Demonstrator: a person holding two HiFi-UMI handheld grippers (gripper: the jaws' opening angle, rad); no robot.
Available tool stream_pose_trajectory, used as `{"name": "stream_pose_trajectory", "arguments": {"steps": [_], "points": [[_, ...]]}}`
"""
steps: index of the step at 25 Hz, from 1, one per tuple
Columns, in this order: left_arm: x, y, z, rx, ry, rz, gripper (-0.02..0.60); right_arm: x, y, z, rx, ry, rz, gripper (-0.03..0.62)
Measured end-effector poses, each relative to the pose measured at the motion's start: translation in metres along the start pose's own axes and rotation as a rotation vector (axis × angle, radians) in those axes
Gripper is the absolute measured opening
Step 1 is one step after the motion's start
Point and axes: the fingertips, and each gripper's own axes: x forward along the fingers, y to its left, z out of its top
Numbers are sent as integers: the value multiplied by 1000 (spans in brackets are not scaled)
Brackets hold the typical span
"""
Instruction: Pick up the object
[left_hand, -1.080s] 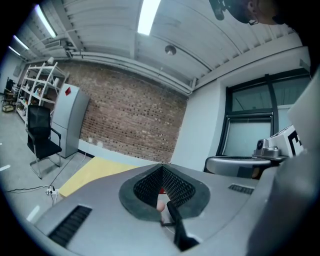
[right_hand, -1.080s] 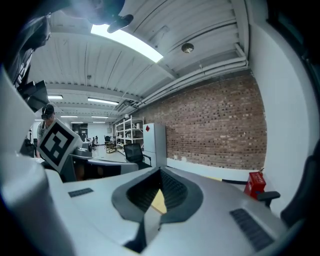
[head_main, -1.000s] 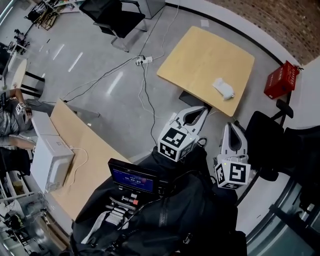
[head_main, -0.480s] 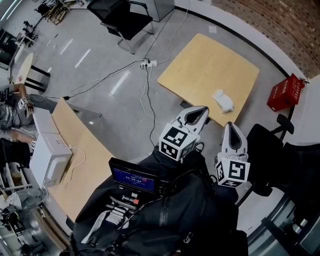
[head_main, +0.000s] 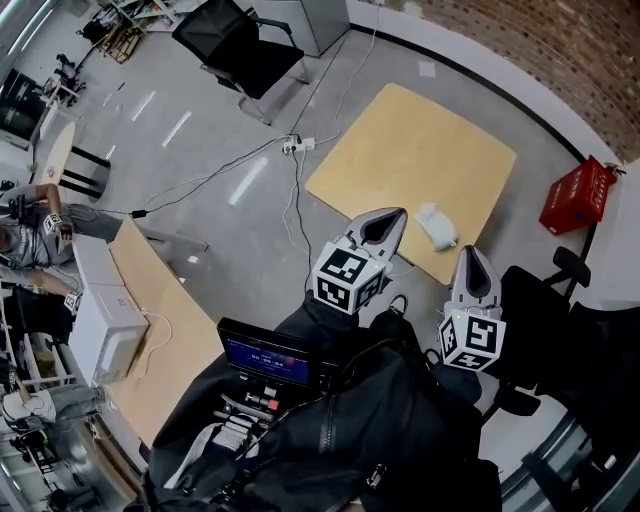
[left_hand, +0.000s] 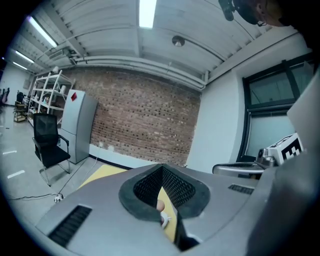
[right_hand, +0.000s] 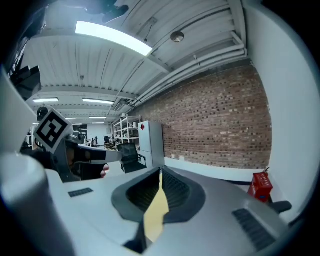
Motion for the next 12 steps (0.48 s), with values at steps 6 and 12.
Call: {"name": "stream_pose_trajectory", "arguments": {"steps": [6,12], "points": [[37,8,4,7,31,35,0,31,-29,-14,32,51,41,22],[62,23,-10,-8,77,92,0,63,-45,-47,39,153,115,66]]}}
